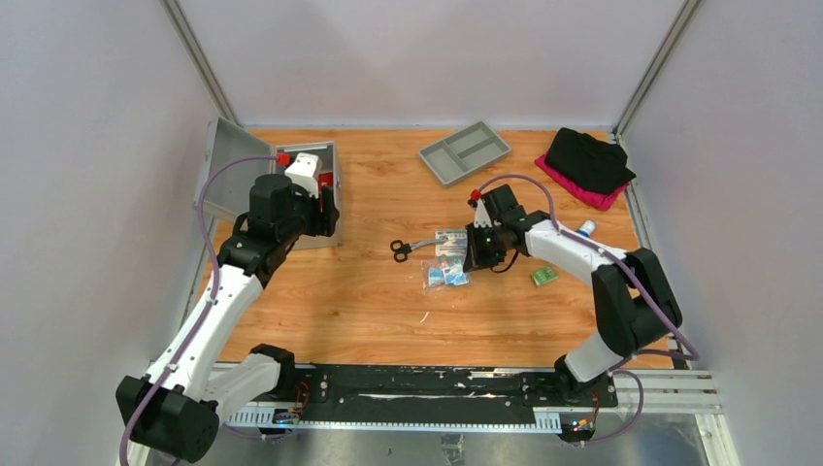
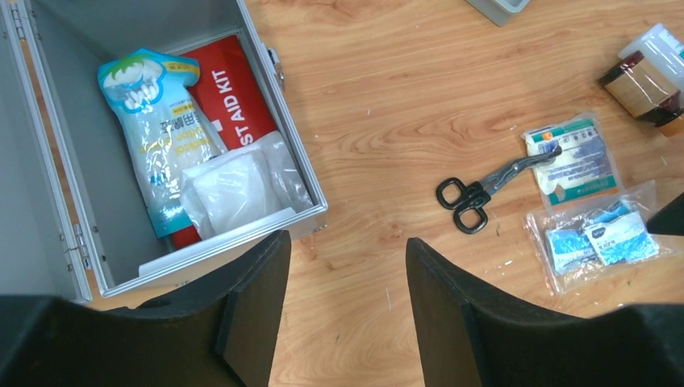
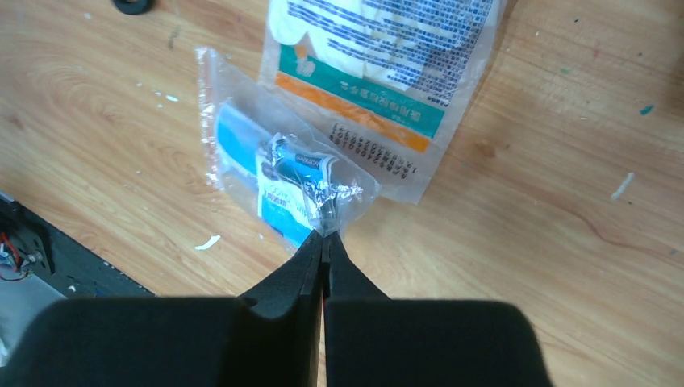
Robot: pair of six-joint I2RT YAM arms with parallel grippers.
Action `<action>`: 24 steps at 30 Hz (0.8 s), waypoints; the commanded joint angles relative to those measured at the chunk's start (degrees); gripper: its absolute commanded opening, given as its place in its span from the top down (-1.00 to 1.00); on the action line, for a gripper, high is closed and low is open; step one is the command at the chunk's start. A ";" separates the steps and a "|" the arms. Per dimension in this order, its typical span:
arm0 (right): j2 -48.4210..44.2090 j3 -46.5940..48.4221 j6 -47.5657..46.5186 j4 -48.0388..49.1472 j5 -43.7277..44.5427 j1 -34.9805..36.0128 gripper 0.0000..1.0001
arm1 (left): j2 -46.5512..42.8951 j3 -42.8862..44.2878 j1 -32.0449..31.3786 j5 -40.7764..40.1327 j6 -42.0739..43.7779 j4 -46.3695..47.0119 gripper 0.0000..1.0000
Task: Organize the medicine kit
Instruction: Pick up the medical item at the center of the board.
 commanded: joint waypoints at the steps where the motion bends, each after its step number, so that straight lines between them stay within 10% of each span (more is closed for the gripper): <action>1: -5.17 -2.17 0.59 1.00 -0.36 -0.68 1.00 | 0.31 0.80 -0.30 1.45 -0.42 0.59 -0.20; 13: -21.86 -0.22 -6.99 -0.07 -7.16 1.40 1.00 | -1.43 -4.39 -1.49 24.10 -13.76 15.34 -0.50; 24: -24.42 17.43 -29.45 -14.66 -17.29 14.74 1.00 | -5.17 -5.34 -4.60 34.99 -7.32 20.27 -0.79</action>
